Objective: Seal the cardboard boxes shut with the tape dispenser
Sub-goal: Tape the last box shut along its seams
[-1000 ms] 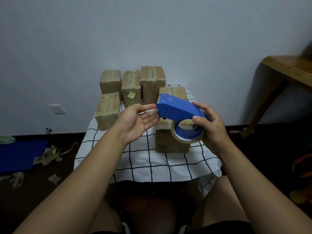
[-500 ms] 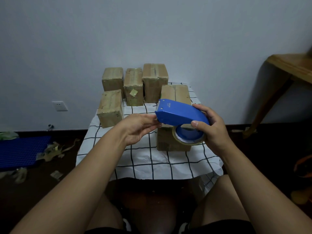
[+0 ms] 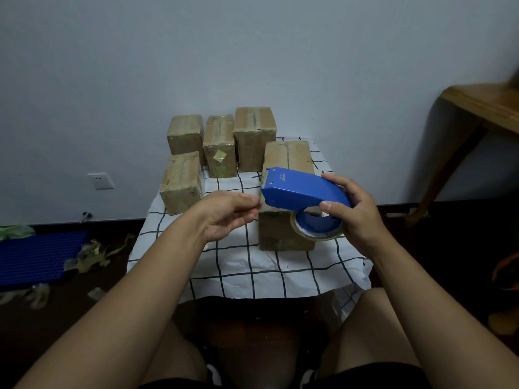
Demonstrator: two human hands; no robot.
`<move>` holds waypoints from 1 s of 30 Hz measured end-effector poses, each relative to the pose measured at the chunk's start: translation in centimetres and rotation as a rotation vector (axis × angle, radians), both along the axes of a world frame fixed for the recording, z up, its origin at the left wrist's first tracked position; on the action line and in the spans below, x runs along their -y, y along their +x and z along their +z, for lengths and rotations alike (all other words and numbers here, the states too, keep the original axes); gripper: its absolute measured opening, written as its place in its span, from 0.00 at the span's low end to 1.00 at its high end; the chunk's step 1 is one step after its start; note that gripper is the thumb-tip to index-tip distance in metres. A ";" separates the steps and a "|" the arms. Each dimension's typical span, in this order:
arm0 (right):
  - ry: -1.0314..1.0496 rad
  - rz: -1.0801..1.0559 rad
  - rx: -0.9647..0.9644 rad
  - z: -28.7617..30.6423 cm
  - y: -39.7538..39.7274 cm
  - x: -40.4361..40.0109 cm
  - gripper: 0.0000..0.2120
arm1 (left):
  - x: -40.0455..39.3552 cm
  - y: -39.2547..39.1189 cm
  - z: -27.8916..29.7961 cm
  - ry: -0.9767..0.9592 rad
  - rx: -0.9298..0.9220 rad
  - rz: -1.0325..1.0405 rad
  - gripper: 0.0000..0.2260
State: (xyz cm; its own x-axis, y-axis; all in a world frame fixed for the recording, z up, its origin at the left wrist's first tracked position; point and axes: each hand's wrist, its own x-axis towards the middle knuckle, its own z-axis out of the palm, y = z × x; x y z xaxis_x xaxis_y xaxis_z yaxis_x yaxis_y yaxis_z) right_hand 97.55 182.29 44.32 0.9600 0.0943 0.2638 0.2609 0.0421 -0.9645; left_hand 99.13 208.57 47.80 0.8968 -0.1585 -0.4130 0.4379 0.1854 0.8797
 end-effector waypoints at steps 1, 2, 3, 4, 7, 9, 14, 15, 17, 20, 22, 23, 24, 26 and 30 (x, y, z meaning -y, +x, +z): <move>-0.009 0.002 0.002 0.0 0.0 0.1 0.24 | 0.0 0.0 0.0 0.013 0.001 -0.008 0.05; -0.023 0.002 0.005 -0.1 0.0 0.1 0.25 | 0.0 0.0 -0.1 0.026 0.005 -0.019 0.05; -0.037 0.002 0.007 -0.1 0.0 0.2 0.25 | 0.1 0.0 -0.1 0.037 0.008 -0.026 0.04; -0.048 0.003 0.009 -0.2 0.0 0.2 0.25 | 0.1 -0.1 -0.1 0.046 0.011 -0.029 0.04; -0.075 0.011 0.019 -0.2 -0.1 0.4 0.25 | 0.3 0.0 -0.3 0.095 0.026 -0.021 0.04; -0.091 0.014 0.025 -0.2 -0.2 0.5 0.24 | 0.5 0.1 -0.3 0.135 0.037 -0.017 0.03; -0.140 0.036 0.056 -0.1 -0.5 1.1 0.25 | 0.8 0.0 -0.2 0.215 0.022 -0.012 0.03; -0.154 0.043 0.060 -0.2 -0.6 1.3 0.25 | 0.9 -0.1 -0.1 0.226 0.018 -0.017 0.04; -0.184 0.049 0.065 -0.3 -0.7 1.5 0.26 | 1.2 -0.3 -0.1 0.245 0.022 -0.027 0.05; -0.240 0.060 0.074 -0.2 -0.8 1.9 0.27 | 1.6 -0.5 0.1 0.295 0.056 -0.003 0.07; -0.285 0.081 0.085 0.0 -0.9 2.1 0.27 | 1.8 -0.4 0.2 0.337 0.085 0.032 0.07; -0.302 0.092 0.087 0.1 -0.9 2.3 0.27 | 2.0 -0.4 0.3 0.355 0.097 0.043 0.07; -0.313 0.102 0.089 0.3 -0.9 2.5 0.27 | 2.1 -0.3 0.3 0.376 0.107 0.046 0.06; -0.325 0.121 0.090 0.6 -0.9 3.0 0.27 | 2.4 -0.3 0.4 0.433 0.123 0.043 0.07; -0.361 0.130 0.098 1.5 -0.5 3.7 0.27 | 3.2 -0.2 0.4 0.520 0.162 0.045 0.09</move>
